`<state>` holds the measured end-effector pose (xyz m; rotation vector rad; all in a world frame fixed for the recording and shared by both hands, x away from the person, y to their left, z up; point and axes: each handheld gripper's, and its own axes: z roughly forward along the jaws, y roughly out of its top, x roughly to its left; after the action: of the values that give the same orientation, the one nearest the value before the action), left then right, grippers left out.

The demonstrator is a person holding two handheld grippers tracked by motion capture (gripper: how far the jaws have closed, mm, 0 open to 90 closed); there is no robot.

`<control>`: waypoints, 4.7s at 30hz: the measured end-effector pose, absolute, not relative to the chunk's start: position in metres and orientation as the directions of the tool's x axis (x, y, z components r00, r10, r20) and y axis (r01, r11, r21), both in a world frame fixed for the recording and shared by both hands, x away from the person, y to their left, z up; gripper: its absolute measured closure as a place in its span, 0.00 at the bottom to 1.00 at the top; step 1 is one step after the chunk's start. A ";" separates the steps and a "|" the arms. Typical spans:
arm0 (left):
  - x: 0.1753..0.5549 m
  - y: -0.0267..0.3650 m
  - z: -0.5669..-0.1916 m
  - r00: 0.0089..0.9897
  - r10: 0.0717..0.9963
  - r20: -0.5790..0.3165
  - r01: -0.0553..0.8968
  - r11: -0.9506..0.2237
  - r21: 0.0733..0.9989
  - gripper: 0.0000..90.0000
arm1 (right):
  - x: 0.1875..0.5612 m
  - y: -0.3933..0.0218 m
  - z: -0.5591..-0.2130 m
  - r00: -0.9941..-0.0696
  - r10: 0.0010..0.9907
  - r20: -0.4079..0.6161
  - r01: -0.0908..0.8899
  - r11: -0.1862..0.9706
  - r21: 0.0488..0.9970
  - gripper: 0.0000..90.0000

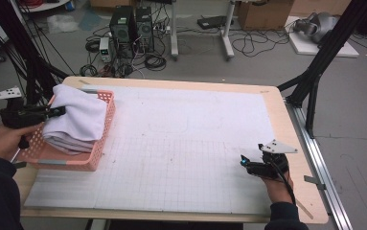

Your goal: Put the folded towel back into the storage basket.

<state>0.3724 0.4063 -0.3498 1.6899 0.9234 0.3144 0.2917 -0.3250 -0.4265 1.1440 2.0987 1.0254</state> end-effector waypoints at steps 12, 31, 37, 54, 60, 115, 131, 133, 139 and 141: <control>0.368 0.421 -0.367 0.620 0.742 -0.254 0.454 -0.076 0.888 0.79 | 0.292 -0.322 -0.427 -0.502 0.860 -0.094 0.460 0.357 0.813 0.20; 0.386 0.400 -0.374 0.607 0.755 -0.247 0.506 -0.127 0.853 0.74 | 0.292 -0.321 -0.427 -0.502 0.859 -0.098 0.459 0.361 0.812 0.20; 0.384 0.403 -0.365 0.369 0.924 -0.103 0.533 -0.119 0.837 0.33 | 0.292 -0.322 -0.426 -0.501 0.859 -0.100 0.454 0.360 0.815 0.20; 0.401 0.349 -0.399 0.295 0.955 0.034 0.709 -0.243 0.662 0.44 | 0.291 -0.321 -0.425 -0.503 0.859 -0.094 0.456 0.355 0.816 0.20; 0.409 0.335 -0.414 0.329 0.944 0.005 0.724 -0.256 0.640 0.45 | 0.292 -0.322 -0.426 -0.503 0.859 -0.094 0.459 0.358 0.813 0.20; 0.325 0.217 -0.367 0.728 0.679 -0.093 0.169 -0.046 0.985 0.24 | 0.291 -0.321 -0.420 -0.522 0.852 -0.043 0.416 0.298 0.859 0.20; 0.308 0.168 -0.406 0.748 0.656 -0.103 0.192 -0.066 0.979 0.25 | 0.289 -0.315 -0.417 -0.526 0.850 -0.040 0.394 0.286 0.873 0.20; 0.307 0.163 -0.409 0.754 0.649 -0.099 0.197 -0.081 0.977 0.25 | 0.289 -0.315 -0.417 -0.524 0.851 -0.040 0.393 0.283 0.875 0.20; 0.305 0.155 -0.417 0.763 0.639 -0.094 0.205 -0.102 0.973 0.25 | 0.287 -0.314 -0.416 -0.521 0.853 -0.037 0.392 0.277 0.877 0.20; 0.305 0.155 -0.417 0.761 0.641 -0.096 0.205 -0.097 0.974 0.25 | 0.287 -0.314 -0.416 -0.521 0.852 -0.040 0.389 0.280 0.878 0.20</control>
<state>0.3047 0.1550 -0.4174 1.6626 0.6814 0.4180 0.2872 -0.3139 -0.4162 1.1112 2.0393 1.1809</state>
